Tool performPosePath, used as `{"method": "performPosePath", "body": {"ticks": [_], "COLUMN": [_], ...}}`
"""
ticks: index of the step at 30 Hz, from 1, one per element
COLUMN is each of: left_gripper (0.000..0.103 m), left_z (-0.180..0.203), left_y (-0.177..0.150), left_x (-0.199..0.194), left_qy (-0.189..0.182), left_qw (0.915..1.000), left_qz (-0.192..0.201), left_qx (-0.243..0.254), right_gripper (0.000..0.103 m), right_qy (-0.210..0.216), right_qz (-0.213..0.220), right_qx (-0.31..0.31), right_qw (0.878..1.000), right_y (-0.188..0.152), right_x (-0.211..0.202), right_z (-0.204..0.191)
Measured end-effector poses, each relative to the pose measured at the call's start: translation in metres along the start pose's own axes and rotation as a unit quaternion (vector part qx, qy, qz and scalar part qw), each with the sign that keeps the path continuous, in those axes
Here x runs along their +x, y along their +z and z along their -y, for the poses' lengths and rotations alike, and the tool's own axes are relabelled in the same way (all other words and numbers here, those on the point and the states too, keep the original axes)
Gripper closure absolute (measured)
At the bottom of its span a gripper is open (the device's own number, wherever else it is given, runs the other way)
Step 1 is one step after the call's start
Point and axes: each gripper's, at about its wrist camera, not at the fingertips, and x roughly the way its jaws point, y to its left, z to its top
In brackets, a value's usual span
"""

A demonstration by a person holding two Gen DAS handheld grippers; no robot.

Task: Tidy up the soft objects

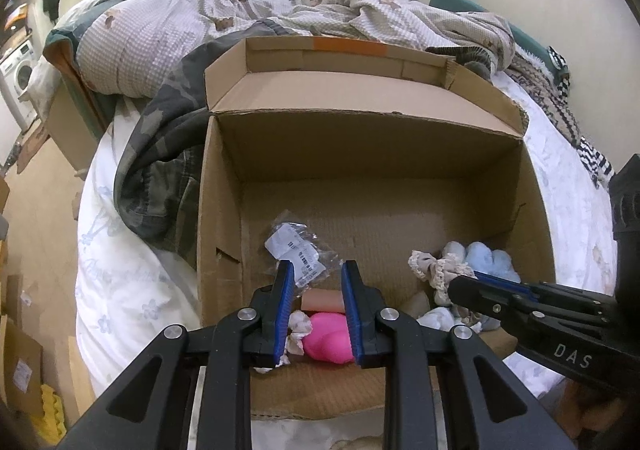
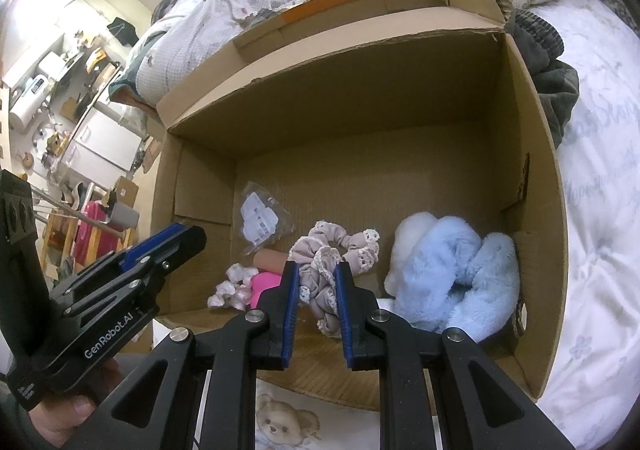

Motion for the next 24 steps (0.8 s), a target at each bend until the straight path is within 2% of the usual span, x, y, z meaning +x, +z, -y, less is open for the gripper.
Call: {"method": "performPosePath", "body": {"ticks": [1, 2, 3, 4, 5, 10, 14, 18, 22, 24], "left_gripper": [0.077, 0.070, 0.057, 0.050, 0.043, 0.043, 0.043, 0.043, 0.043, 0.036], "left_z": [0.001, 0.001, 0.002, 0.002, 0.003, 0.005, -0.001, -0.007, -0.011, -0.013], "left_y": [0.000, 0.000, 0.000, 0.000, 0.001, 0.004, 0.004, 0.000, -0.008, -0.013], "left_x": [-0.001, -0.001, -0.003, -0.006, -0.008, -0.026, -0.046, -0.066, -0.086, -0.095], "left_qy": [-0.001, -0.002, -0.002, 0.001, 0.003, 0.022, 0.040, 0.065, 0.066, 0.061], "left_qw": [1.0000, 1.0000, 1.0000, 1.0000, 0.9999, 0.9989, 0.9964, 0.9924, 0.9904, 0.9904], "left_qz": [0.000, 0.000, 0.002, 0.007, 0.011, 0.042, 0.074, 0.104, 0.121, 0.123], "left_qx": [0.000, 0.000, 0.000, 0.000, 0.000, 0.007, -0.003, -0.011, -0.007, -0.010], "right_gripper": [0.080, 0.073, 0.063, 0.053, 0.034, 0.025, 0.000, 0.000, 0.000, 0.000], "right_qy": [0.002, 0.004, 0.007, 0.009, 0.008, -0.001, -0.007, -0.011, -0.017, -0.021], "right_qz": [0.001, 0.003, 0.006, 0.010, 0.021, 0.060, 0.098, 0.130, 0.145, 0.153], "right_qx": [0.003, 0.008, 0.011, 0.014, 0.016, 0.011, 0.016, 0.020, 0.016, 0.008], "right_qw": [1.000, 1.000, 1.000, 1.000, 1.000, 0.998, 0.995, 0.991, 0.989, 0.988], "right_y": [0.000, 0.000, 0.001, 0.002, 0.003, 0.006, 0.004, -0.001, -0.012, -0.018], "right_x": [-0.001, -0.002, -0.003, -0.005, -0.009, -0.026, -0.044, -0.063, -0.077, -0.085], "right_z": [0.001, 0.003, 0.004, 0.005, 0.005, 0.003, 0.002, 0.004, 0.000, -0.004]}}
